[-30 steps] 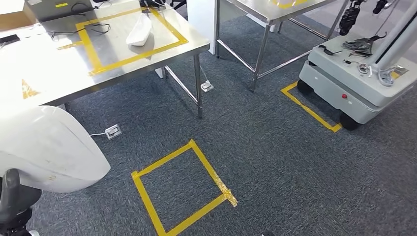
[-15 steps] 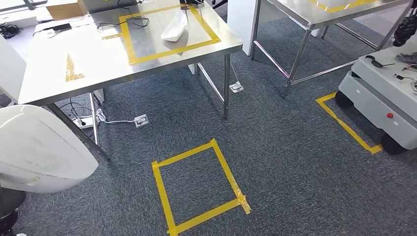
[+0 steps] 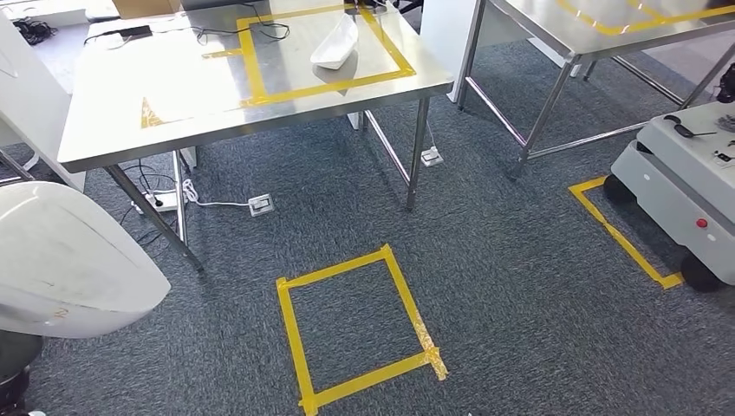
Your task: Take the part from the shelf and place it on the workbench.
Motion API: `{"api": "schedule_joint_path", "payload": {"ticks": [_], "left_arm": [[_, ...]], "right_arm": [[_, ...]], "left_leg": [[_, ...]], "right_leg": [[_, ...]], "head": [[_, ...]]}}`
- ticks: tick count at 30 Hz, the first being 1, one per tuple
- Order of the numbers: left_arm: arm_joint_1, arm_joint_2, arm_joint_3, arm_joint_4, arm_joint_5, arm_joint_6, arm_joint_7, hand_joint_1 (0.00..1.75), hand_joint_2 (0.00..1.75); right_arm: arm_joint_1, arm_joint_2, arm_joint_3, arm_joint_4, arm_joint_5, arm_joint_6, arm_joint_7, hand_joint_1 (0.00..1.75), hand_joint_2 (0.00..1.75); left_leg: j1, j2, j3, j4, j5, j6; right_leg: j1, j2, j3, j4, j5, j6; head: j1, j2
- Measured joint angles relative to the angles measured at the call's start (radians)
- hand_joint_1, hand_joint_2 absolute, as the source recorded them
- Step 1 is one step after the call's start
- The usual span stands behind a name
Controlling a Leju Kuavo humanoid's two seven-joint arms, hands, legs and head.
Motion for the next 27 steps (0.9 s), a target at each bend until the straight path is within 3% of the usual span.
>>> {"api": "schedule_joint_path", "payload": {"ticks": [2,5,6,7,9,11,12,17,19,21,22,23,24,26,27], "left_arm": [[0.001,-0.001,0.003,-0.006,-0.001,0.001,-0.004,1.75,1.75],[0.004,-0.009,0.004,-0.011,-0.007,0.002,-0.006,1.75,1.75],[0.005,-0.012,0.004,-0.011,-0.010,0.002,-0.006,1.75,1.75],[0.006,-0.014,0.004,-0.012,-0.012,0.003,-0.006,1.75,1.75],[0.007,-0.019,0.004,-0.013,-0.017,0.005,-0.007,1.75,1.75],[0.009,-0.023,0.004,-0.018,-0.020,0.006,-0.010,1.75,1.75],[0.009,-0.025,0.004,-0.021,-0.021,0.006,-0.011,1.75,1.75],[0.006,-0.040,0.004,-0.033,-0.037,0.010,-0.003,1.75,1.75],[0.004,-0.044,0.004,-0.036,-0.041,0.011,-0.002,1.75,1.75],[0.004,-0.049,0.004,-0.037,-0.043,0.012,0.000,1.75,1.75],[0.005,-0.052,0.004,-0.037,-0.044,0.012,0.000,1.75,1.75],[0.005,-0.054,0.004,-0.036,-0.045,0.011,0.001,1.75,1.75],[0.005,-0.056,0.004,-0.036,-0.046,0.011,0.002,1.75,1.75],[0.004,-0.058,0.005,-0.035,-0.050,0.008,0.002,1.75,1.75],[0.004,-0.059,0.005,-0.035,-0.051,0.006,0.002,1.75,1.75]], "right_arm": [[0.000,0.000,0.000,0.000,0.003,0.001,-0.010,0.00,1.75],[0.003,-0.001,0.000,0.000,0.012,0.002,-0.011,0.00,1.75],[0.004,-0.001,0.000,0.000,0.014,0.003,-0.012,0.00,1.75],[0.006,-0.002,0.000,0.000,0.015,0.006,-0.014,0.00,1.75],[0.007,-0.002,0.000,0.000,0.016,0.011,-0.023,0.00,1.75],[0.007,-0.004,0.000,0.000,0.017,0.016,-0.026,0.00,1.75],[0.006,-0.004,0.000,0.000,0.018,0.017,-0.026,0.00,1.75],[0.007,-0.004,0.000,0.000,0.014,0.018,-0.026,0.00,1.75],[0.008,-0.005,0.000,0.000,0.014,0.018,-0.027,0.00,1.75],[0.008,-0.005,0.000,0.000,0.014,0.016,-0.025,0.00,1.75],[0.010,-0.005,0.000,0.000,0.014,0.016,-0.024,0.00,1.75],[0.012,-0.005,0.000,0.000,0.014,0.015,-0.023,0.00,1.75],[0.013,-0.005,0.000,0.000,0.013,0.015,-0.023,0.00,1.75],[0.016,-0.005,0.000,0.000,0.011,0.015,-0.023,0.00,1.75],[0.016,-0.005,0.000,0.000,0.010,0.015,-0.023,0.00,1.75]], "left_leg": [[0.006,-0.001,0.008,-0.011,0.003,0.013],[0.007,-0.005,0.011,-0.012,0.000,0.023],[0.007,-0.009,0.012,-0.011,-0.002,0.022],[0.008,-0.012,0.014,-0.010,-0.005,0.021],[0.009,-0.019,0.022,-0.005,-0.015,0.013],[0.008,-0.023,0.024,0.003,-0.028,0.001],[0.006,-0.024,0.024,0.004,-0.035,-0.005],[0.009,-0.018,0.035,0.018,-0.054,-0.033],[0.009,-0.012,-0.006,0.096,-0.082,-0.039],[0.009,-0.010,-0.092,0.227,-0.120,-0.043],[0.009,-0.010,-0.134,0.278,-0.123,-0.044],[0.009,-0.009,-0.160,0.295,-0.103,-0.043],[0.009,-0.009,-0.167,0.271,-0.062,-0.041],[0.008,-0.005,-0.139,0.146,0.045,-0.031],[0.003,-0.003,-0.119,0.089,0.074,-0.025]], "right_leg": [[0.000,0.014,-0.023,0.047,-0.025,0.008],[-0.001,0.028,-0.130,0.238,-0.100,0.011],[-0.002,0.028,-0.157,0.278,-0.104,0.012],[-0.003,0.028,-0.165,0.279,-0.088,0.012],[-0.006,0.029,-0.122,0.174,-0.015,0.011],[-0.007,0.031,-0.066,0.055,0.025,0.008],[-0.005,0.032,-0.051,0.025,0.026,0.005],[-0.006,0.032,-0.018,0.006,0.005,-0.025],[-0.007,0.030,-0.002,0.001,-0.003,-0.035],[-0.006,0.030,0.016,0.000,-0.020,-0.040],[-0.005,0.030,0.028,0.000,-0.030,-0.040],[-0.005,0.030,0.042,0.000,-0.042,-0.040],[-0.005,0.031,0.058,0.000,-0.055,-0.038],[-0.005,0.031,0.090,-0.001,-0.082,-0.033],[-0.004,0.032,0.101,-0.003,-0.094,-0.028]], "head": [[0.002,0.000],[0.004,0.000],[0.004,0.000],[0.004,0.000],[0.004,0.000],[0.004,0.000],[0.003,0.000],[-0.001,0.000],[-0.006,0.000],[-0.007,0.000],[-0.007,0.000],[-0.007,0.000],[-0.007,0.000],[-0.006,0.000],[-0.007,0.000]]}}
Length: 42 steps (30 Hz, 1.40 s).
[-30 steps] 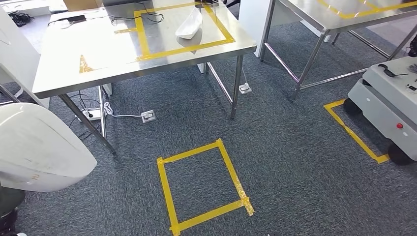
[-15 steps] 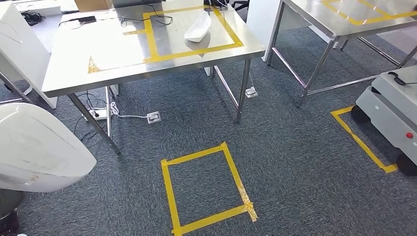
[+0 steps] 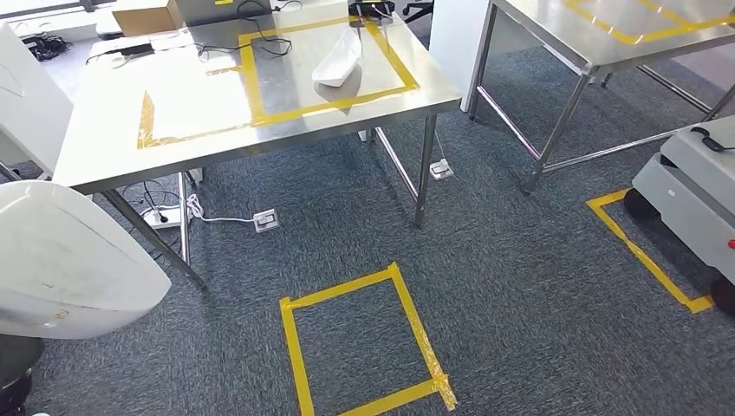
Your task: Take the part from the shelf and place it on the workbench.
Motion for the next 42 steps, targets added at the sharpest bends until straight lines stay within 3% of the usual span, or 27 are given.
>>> {"api": "schedule_joint_path", "payload": {"ticks": [2,4,5,7,9,11,12,13,14,16,17,18,20,21,23,25,27,28,29,32,33,34,36,38,39,40,42], "left_arm": [[-0.002,-0.001,0.000,0.001,-0.002,-0.003,0.001,1.75,1.75],[-0.004,-0.002,0.001,0.000,-0.002,-0.005,0.001,1.75,1.75],[-0.005,-0.002,0.001,-0.001,-0.002,-0.006,0.000,1.75,1.75],[-0.006,-0.003,0.003,-0.001,-0.002,-0.009,0.000,1.75,1.75],[-0.008,-0.003,0.003,0.001,-0.002,-0.012,-0.001,1.75,1.75],[-0.009,-0.003,0.003,0.005,-0.002,-0.014,-0.001,1.75,1.75],[-0.010,-0.003,0.003,0.007,-0.002,-0.015,-0.001,1.75,1.75],[-0.011,-0.003,0.003,0.009,-0.002,-0.015,-0.001,1.75,1.75],[-0.013,-0.003,0.003,0.013,-0.002,-0.015,-0.002,1.75,1.75],[-0.016,-0.003,0.003,0.021,-0.002,-0.015,-0.004,1.75,1.75],[-0.018,-0.001,0.003,0.023,-0.003,-0.015,-0.005,1.75,1.75],[-0.020,0.001,0.003,0.024,-0.003,-0.015,-0.006,1.75,1.75],[-0.025,0.007,0.003,0.022,-0.004,-0.015,-0.006,1.75,1.75],[-0.028,0.010,0.002,0.022,-0.004,-0.015,-0.007,1.75,1.75],[-0.032,0.012,0.002,0.024,-0.005,-0.015,-0.007,1.75,1.75],[-0.033,0.013,0.002,0.028,-0.005,-0.015,-0.007,1.75,1.75],[-0.032,0.013,0.002,0.031,-0.005,-0.014,-0.007,1.75,1.75],[-0.032,0.013,0.002,0.032,-0.005,-0.014,-0.007,1.75,1.75],[-0.031,0.013,0.002,0.034,-0.005,-0.014,-0.007,1.75,1.75],[-0.022,0.013,0.000,0.041,-0.006,-0.012,-0.005,1.75,1.75],[-0.020,0.013,0.000,0.041,-0.007,-0.012,-0.005,1.75,1.75],[-0.023,0.014,-0.001,0.039,-0.008,-0.012,-0.006,1.75,1.75],[-0.034,0.014,-0.001,0.029,-0.009,-0.011,-0.007,1.75,1.75],[-0.038,0.013,-0.001,0.024,-0.010,-0.011,-0.005,1.75,1.75],[-0.037,0.012,-0.001,0.025,-0.010,-0.011,-0.003,1.75,1.75],[-0.037,0.012,-0.002,0.025,-0.011,-0.011,-0.002,1.75,1.75],[-0.036,0.010,-0.002,0.026,-0.012,-0.011,-0.001,1.75,1.75]], "right_arm": [[-0.001,0.000,0.000,0.000,0.000,0.000,0.001,0.00,1.75],[-0.005,0.000,0.000,0.000,-0.002,0.000,-0.001,0.00,1.75],[-0.006,0.000,0.000,0.000,-0.004,0.000,-0.001,0.00,1.75],[-0.009,0.000,0.000,0.000,-0.004,0.001,-0.001,0.00,1.75],[-0.010,0.000,0.000,0.000,-0.005,0.000,-0.001,0.00,1.75],[-0.007,0.000,-0.001,0.000,-0.006,-0.001,-0.001,0.00,1.75],[-0.004,-0.001,-0.001,0.000,-0.006,-0.002,-0.001,0.00,1.75],[-0.001,-0.001,-0.001,0.000,-0.006,-0.002,0.000,0.00,1.75],[0.003,-0.001,-0.001,0.000,-0.006,-0.002,0.000,0.00,1.75],[0.008,-0.002,-0.002,0.001,-0.007,-0.002,0.001,0.00,1.75],[0.010,-0.002,-0.002,0.001,-0.007,-0.002,0.003,0.00,1.75],[0.009,-0.001,-0.003,0.001,-0.007,-0.002,0.004,0.00,1.75],[0.005,0.001,-0.003,0.001,-0.007,-0.002,0.006,0.00,1.75],[0.003,0.002,-0.003,0.001,-0.008,-0.002,0.006,0.00,1.75],[0.001,0.002,-0.005,0.001,-0.011,-0.002,0.006,0.00,1.75],[0.000,0.002,-0.007,0.001,-0.013,-0.002,0.007,0.00,1.75],[0.001,0.002,-0.008,0.001,-0.013,-0.002,0.009,0.00,1.75],[0.001,0.003,-0.008,0.001,-0.013,-0.002,0.010,0.00,1.75],[0.003,0.003,-0.008,0.001,-0.013,-0.002,0.010,0.00,1.75],[0.005,0.004,-0.009,0.002,-0.013,-0.002,0.011,0.00,1.75],[0.005,0.005,-0.010,0.002,-0.013,-0.003,0.011,0.00,1.75],[0.001,0.005,-0.010,0.002,-0.013,-0.003,0.011,0.00,1.75],[-0.009,0.004,-0.010,0.001,-0.013,-0.003,0.010,0.00,1.75],[-0.018,0.005,-0.011,0.001,-0.013,-0.004,0.011,0.00,1.75],[-0.020,0.005,-0.012,0.001,-0.013,-0.005,0.012,0.00,1.75],[-0.019,0.005,-0.013,0.001,-0.013,-0.005,0.013,0.00,1.75],[-0.011,0.004,-0.014,0.001,-0.012,-0.007,0.016,0.00,1.75]], "left_leg": [[-0.008,0.004,0.027,-0.052,-0.007,0.014],[-0.008,-0.001,0.050,-0.072,-0.032,0.027],[-0.005,-0.004,0.067,-0.082,-0.041,0.034],[0.000,-0.006,0.107,-0.097,-0.061,0.044],[0.001,-0.008,0.142,-0.104,-0.086,0.048],[0.002,-0.013,0.179,-0.105,-0.116,0.047],[0.003,-0.016,0.200,-0.105,-0.133,0.046],[0.003,-0.019,0.224,-0.105,-0.150,0.044],[0.004,-0.020,0.242,-0.106,-0.168,0.041],[0.000,-0.024,0.270,-0.103,-0.206,0.030],[-0.002,-0.024,0.282,-0.109,-0.223,0.024],[-0.005,-0.026,0.298,-0.109,-0.229,0.017],[-0.005,-0.024,0.306,-0.079,-0.209,0.005],[-0.004,-0.021,0.288,-0.028,-0.185,-0.002],[-0.002,-0.013,0.207,0.099,-0.177,-0.012],[-0.001,-0.011,0.117,0.180,-0.249,-0.017],[0.000,-0.009,0.058,0.174,-0.338,-0.015],[0.000,-0.007,0.039,0.142,-0.346,-0.011],[0.000,-0.005,0.025,0.095,-0.307,-0.006],[-0.006,0.002,-0.002,-0.035,-0.046,0.011],[-0.008,0.002,0.001,-0.047,-0.007,0.016],[-0.009,0.001,0.015,-0.045,-0.010,0.022],[-0.006,-0.002,0.046,-0.052,-0.034,0.036],[-0.004,-0.004,0.082,-0.069,-0.055,0.047],[-0.004,-0.004,0.102,-0.077,-0.069,0.050],[-0.003,-0.006,0.124,-0.085,-0.083,0.052],[-0.001,-0.012,0.178,-0.101,-0.116,0.051]], "right_leg": [[0.000,-0.001,0.016,-0.008,-0.015,0.014],[0.001,-0.004,0.024,0.003,-0.004,0.027],[0.001,-0.004,0.013,0.037,0.012,0.031],[0.001,-0.001,-0.062,0.156,0.030,0.037],[0.001,0.000,-0.167,0.268,-0.007,0.043],[0.000,0.000,-0.245,0.299,-0.069,0.047],[0.000,0.000,-0.266,0.278,-0.080,0.047],[0.000,0.000,-0.277,0.237,-0.060,0.046],[0.001,0.000,-0.281,0.181,-0.001,0.043],[0.003,-0.002,-0.286,0.076,0.151,0.037],[0.005,-0.002,-0.284,0.048,0.199,0.034],[0.005,-0.001,-0.279,0.036,0.211,0.029],[0.003,0.003,-0.248,0.032,0.190,0.014],[0.001,0.004,-0.228,0.027,0.180,0.005],[0.000,0.007,-0.184,0.016,0.153,-0.009],[0.001,0.009,-0.135,0.006,0.120,-0.013],[0.001,0.012,-0.078,-0.003,0.083,-0.013],[0.002,0.013,-0.048,-0.006,0.063,-0.012],[0.002,0.014,-0.021,-0.008,0.041,-0.010],[0.005,0.017,0.043,-0.009,-0.025,0.003],[0.006,0.018,0.062,-0.009,-0.039,0.008],[0.007,0.020,0.076,-0.006,-0.044,0.015],[0.006,0.016,0.061,0.057,-0.016,0.025],[0.005,0.012,-0.029,0.187,0.015,0.033],[0.004,0.010,-0.084,0.248,0.003,0.036],[0.005,0.009,-0.136,0.288,-0.033,0.038],[0.005,0.008,-0.216,0.300,-0.128,0.040]], "head": [[-0.001,0.000],[-0.002,0.000],[-0.002,0.000],[0.001,0.000],[0.005,0.000],[0.005,0.000],[0.005,0.000],[0.005,0.000],[0.006,0.000],[0.007,0.000],[0.007,0.000],[0.006,0.001],[0.004,0.001],[0.001,0.001],[-0.004,0.001],[-0.008,0.001],[-0.009,0.001],[-0.010,0.001],[-0.011,0.001],[-0.014,0.001],[-0.015,0.001],[-0.014,0.001],[-0.011,0.001],[-0.008,0.001],[-0.007,0.001],[-0.006,0.001],[-0.005,0.001]]}}
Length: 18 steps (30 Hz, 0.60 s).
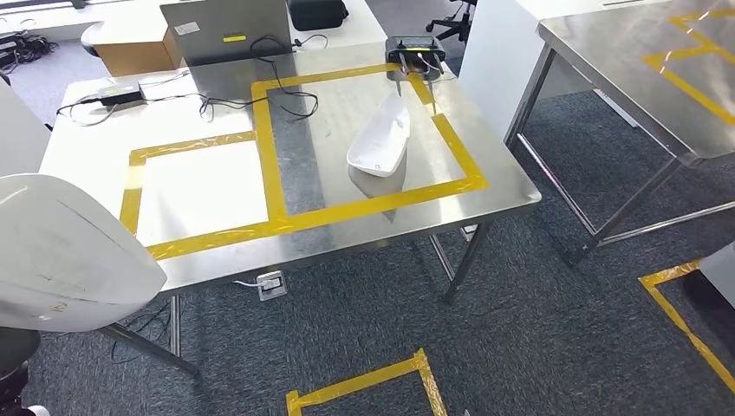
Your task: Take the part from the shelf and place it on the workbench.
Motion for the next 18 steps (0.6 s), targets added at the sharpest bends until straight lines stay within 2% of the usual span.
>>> {"api": "schedule_joint_path", "payload": {"ticks": [1,2,3,5,6,7,8,9,10,11,12,13,15,16,17,18], "left_arm": [[0.000,0.000,0.000,0.001,0.000,0.000,0.000,1.75,1.75],[0.000,-0.001,0.000,0.003,0.000,0.000,0.000,1.75,1.75],[0.001,-0.002,0.000,0.006,0.000,0.000,0.000,1.75,1.75],[0.004,-0.006,-0.001,0.015,-0.001,0.000,0.001,1.75,1.75],[0.005,-0.006,-0.001,0.019,-0.001,0.001,0.001,1.75,1.75],[0.004,-0.005,-0.002,0.021,-0.001,0.001,0.001,1.75,1.75],[0.001,-0.002,-0.002,0.021,-0.001,0.002,0.002,1.75,1.75],[-0.003,0.002,-0.002,0.023,0.000,0.004,0.002,1.75,1.75],[-0.006,0.007,-0.001,0.027,0.000,0.007,0.005,1.75,1.75],[-0.009,0.013,-0.001,0.035,-0.001,0.011,0.014,1.75,1.75],[-0.010,0.018,-0.001,0.045,-0.002,0.018,0.024,1.75,1.75],[-0.012,0.024,-0.002,0.059,-0.007,0.027,0.037,1.75,1.75],[-0.026,0.039,-0.002,0.101,-0.030,0.048,0.058,1.75,1.75],[-0.038,0.050,-0.002,0.130,-0.052,0.065,0.064,1.75,1.75],[-0.053,0.062,-0.003,0.164,-0.079,0.083,0.064,1.75,1.75],[-0.072,0.075,-0.003,0.202,-0.113,0.105,0.058,1.75,1.75]], "right_arm": [[0.005,0.000,-0.001,0.000,0.001,-0.002,0.001,0.00,1.75],[0.009,-0.001,-0.001,0.000,0.001,-0.003,0.001,0.00,1.75],[0.015,-0.001,-0.001,0.000,0.002,-0.004,0.001,0.00,1.75],[0.024,-0.002,-0.002,0.000,0.002,-0.006,0.001,0.00,1.75],[0.028,-0.002,-0.003,0.000,0.002,-0.006,0.001,0.00,1.75],[0.027,-0.002,-0.003,0.000,0.002,-0.006,0.002,0.00,1.75],[0.025,-0.001,-0.003,0.000,0.002,-0.006,0.002,0.00,1.75],[0.023,-0.001,-0.003,0.000,0.002,-0.006,0.002,0.00,1.75],[0.019,0.000,-0.003,0.000,0.002,-0.006,0.002,0.00,1.75],[0.015,0.000,-0.003,0.000,0.002,-0.006,0.001,0.00,1.75],[0.012,0.000,-0.003,0.000,0.002,-0.005,0.001,0.00,1.75],[0.009,0.000,-0.003,0.000,0.002,-0.005,0.001,0.00,1.75],[0.007,0.000,-0.003,0.000,0.005,-0.004,0.004,0.00,1.75],[0.007,0.000,-0.003,0.000,0.007,-0.003,0.005,0.00,1.75],[0.007,0.000,-0.003,0.000,0.010,-0.001,0.006,0.00,1.75],[0.009,0.001,-0.003,0.000,0.013,0.001,0.006,0.00,1.75]], "left_leg": [[0.002,-0.003,0.029,-0.007,-0.017,-0.001],[0.003,-0.006,0.059,-0.013,-0.035,-0.004],[0.003,-0.007,0.081,-0.018,-0.055,-0.007],[-0.001,-0.011,0.117,-0.020,-0.099,-0.017],[-0.004,-0.013,0.136,-0.021,-0.115,-0.023],[-0.006,-0.014,0.151,-0.016,-0.121,-0.029],[-0.007,-0.014,0.156,0.000,-0.114,-0.035],[-0.007,-0.011,0.145,0.042,-0.091,-0.041],[-0.006,-0.008,0.112,0.102,-0.069,-0.047],[-0.005,-0.004,0.070,0.169,-0.062,-0.053],[-0.003,0.000,0.024,0.228,-0.078,-0.058],[-0.002,0.002,-0.016,0.264,-0.120,-0.061],[0.000,0.004,-0.074,0.273,-0.208,-0.063],[0.001,0.005,-0.090,0.247,-0.217,-0.063],[0.002,0.006,-0.098,0.206,-0.187,-0.061],[0.003,0.007,-0.103,0.151,-0.119,-0.059]], "right_leg": [[0.001,0.000,-0.026,-0.026,-0.022,0.000],[0.001,-0.001,-0.046,-0.069,-0.002,-0.002],[0.003,-0.002,-0.063,-0.127,0.080,-0.006],[0.006,-0.005,-0.084,-0.231,0.273,-0.015],[0.006,-0.005,-0.085,-0.259,0.336,-0.019],[0.006,-0.004,-0.078,-0.268,0.347,-0.023],[0.003,-0.003,-0.062,-0.266,0.342,-0.029],[0.001,-0.003,-0.044,-0.268,0.331,-0.037],[-0.001,-0.003,-0.024,-0.271,0.322,-0.046],[-0.002,-0.001,-0.003,-0.276,0.312,-0.053],[-0.002,0.000,0.017,-0.282,0.300,-0.057],[-0.002,0.002,0.037,-0.287,0.287,-0.059],[-0.002,0.006,0.077,-0.293,0.259,-0.059],[-0.002,0.007,0.097,-0.294,0.244,-0.059],[-0.002,0.008,0.117,-0.294,0.229,-0.058],[-0.002,0.008,0.131,-0.294,0.215,-0.057]], "head": [[0.001,0.000],[0.002,0.000],[0.003,0.000],[0.005,0.000],[0.004,0.000],[0.004,0.000],[0.003,0.000],[0.002,0.000],[0.001,0.000],[0.000,0.000],[-0.002,0.000],[-0.003,0.000],[-0.003,0.000],[-0.003,0.000],[-0.003,0.000],[-0.003,0.000]]}}
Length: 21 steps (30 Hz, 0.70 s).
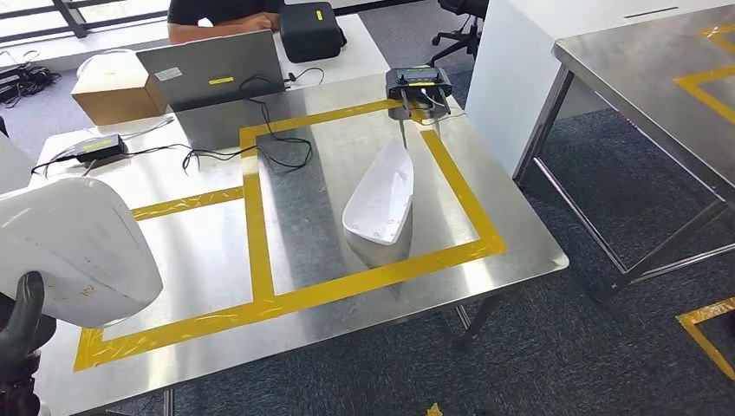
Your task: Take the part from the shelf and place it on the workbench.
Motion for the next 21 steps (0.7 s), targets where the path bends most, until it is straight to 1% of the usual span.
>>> {"api": "schedule_joint_path", "payload": {"ticks": [1,2,3,4,5,6,8,10,11,13,16,17,18,20,21], "left_arm": [[-0.024,0.012,-0.001,0.044,-0.042,0.028,-0.013,1.75,1.75],[-0.055,0.025,-0.002,0.096,-0.091,0.060,-0.030,1.75,1.75],[-0.093,0.037,-0.004,0.155,-0.150,0.099,-0.051,1.75,1.75],[-0.139,0.051,-0.006,0.219,-0.219,0.147,-0.077,1.75,1.75],[-0.193,0.064,-0.011,0.288,-0.290,0.200,-0.101,1.75,1.75],[-0.250,0.077,-0.017,0.360,-0.364,0.258,-0.124,1.75,1.75],[-0.367,0.096,-0.042,0.509,-0.510,0.380,-0.150,1.75,1.75],[-0.475,0.104,-0.083,0.655,-0.636,0.479,-0.160,1.75,1.75],[-0.523,0.103,-0.106,0.724,-0.685,0.513,-0.163,1.75,1.75],[-0.601,0.089,-0.151,0.837,-0.750,0.553,-0.163,1.75,1.75],[-0.678,0.045,-0.207,0.960,-0.792,0.576,-0.163,1.75,1.75],[-0.695,0.026,-0.223,0.990,-0.799,0.575,-0.166,1.75,1.75],[-0.708,0.005,-0.238,1.016,-0.805,0.571,-0.172,1.75,1.75],[-0.726,-0.044,-0.266,1.054,-0.819,0.547,-0.190,1.75,1.75],[-0.730,-0.072,-0.282,1.068,-0.827,0.532,-0.202,1.75,1.75]], "right_arm": [[0.000,0.000,0.000,0.000,0.004,0.003,-0.001,0.00,1.75],[0.000,0.001,0.000,0.000,0.009,0.006,-0.001,0.00,1.75],[0.000,0.001,0.000,0.001,0.016,0.008,-0.001,0.00,1.75],[-0.003,0.001,0.000,0.001,0.022,0.009,-0.002,0.00,1.75],[-0.003,0.000,0.000,0.001,0.028,0.010,-0.003,0.00,1.75],[-0.003,0.000,0.000,0.001,0.033,0.010,-0.004,0.00,1.75],[-0.005,0.000,0.001,0.001,0.041,0.009,-0.006,0.00,1.75],[-0.008,0.000,0.002,0.001,0.048,0.007,-0.008,0.00,1.75],[-0.010,0.000,0.002,0.001,0.052,0.006,-0.009,0.00,1.75],[-0.012,0.000,0.003,0.001,0.059,0.004,-0.010,0.00,1.75],[-0.014,-0.001,0.004,0.001,0.068,0.000,-0.006,0.00,1.75],[-0.014,-0.001,0.004,0.001,0.069,-0.003,-0.006,0.00,1.75],[-0.014,-0.001,0.004,0.001,0.069,-0.005,-0.006,0.00,1.75],[-0.013,-0.002,0.004,0.000,0.068,-0.009,-0.005,0.00,1.75],[-0.013,-0.002,0.004,0.000,0.069,-0.010,-0.004,0.00,1.75]], "left_leg": [[-0.001,0.000,-0.008,-0.054,0.079,0.003],[-0.002,0.001,-0.012,-0.091,0.141,0.007],[-0.004,0.001,-0.018,-0.110,0.184,0.012],[-0.003,0.000,-0.023,-0.113,0.197,0.015],[-0.002,0.000,-0.022,-0.110,0.199,0.016],[0.000,-0.002,-0.023,-0.111,0.205,0.016],[0.001,-0.005,-0.024,-0.115,0.205,0.015],[0.000,-0.007,-0.024,-0.115,0.203,0.019],[0.000,-0.007,-0.024,-0.115,0.201,0.021],[-0.001,-0.008,-0.024,-0.115,0.199,0.025],[-0.002,-0.008,-0.023,-0.115,0.198,0.030],[-0.003,-0.008,-0.023,-0.115,0.198,0.032],[-0.003,-0.007,-0.023,-0.115,0.198,0.034],[-0.005,-0.008,-0.022,-0.115,0.200,0.038],[-0.006,-0.009,-0.022,-0.115,0.201,0.039]], "right_leg": [[0.001,0.001,0.012,0.005,-0.013,0.003],[0.002,0.003,0.017,0.009,-0.025,0.008],[0.004,0.004,0.016,0.013,-0.035,0.014],[0.007,0.005,0.017,0.018,-0.044,0.018],[0.010,0.004,0.014,0.017,-0.047,0.016],[0.012,0.002,0.014,0.016,-0.047,0.012],[0.014,-0.001,0.016,0.009,-0.042,0.001],[0.014,-0.001,0.022,0.000,-0.042,0.001],[0.013,-0.001,0.024,-0.005,-0.042,0.001],[0.013,-0.001,0.028,-0.012,-0.043,0.001],[0.012,-0.003,0.031,-0.017,-0.042,0.003],[0.012,-0.003,0.032,-0.018,-0.042,0.006],[0.011,-0.003,0.032,-0.020,-0.041,0.013],[0.008,-0.004,0.033,-0.022,-0.040,0.030],[0.007,-0.005,0.034,-0.023,-0.040,0.037]], "head": [[0.000,0.000],[-0.002,0.000],[-0.002,0.000],[-0.002,0.000],[-0.002,0.000],[-0.001,0.000],[0.001,0.000],[0.001,0.000],[0.001,0.000],[0.001,0.000],[0.001,0.000],[0.001,0.000],[0.001,0.000],[0.001,0.000],[0.001,0.000]]}}
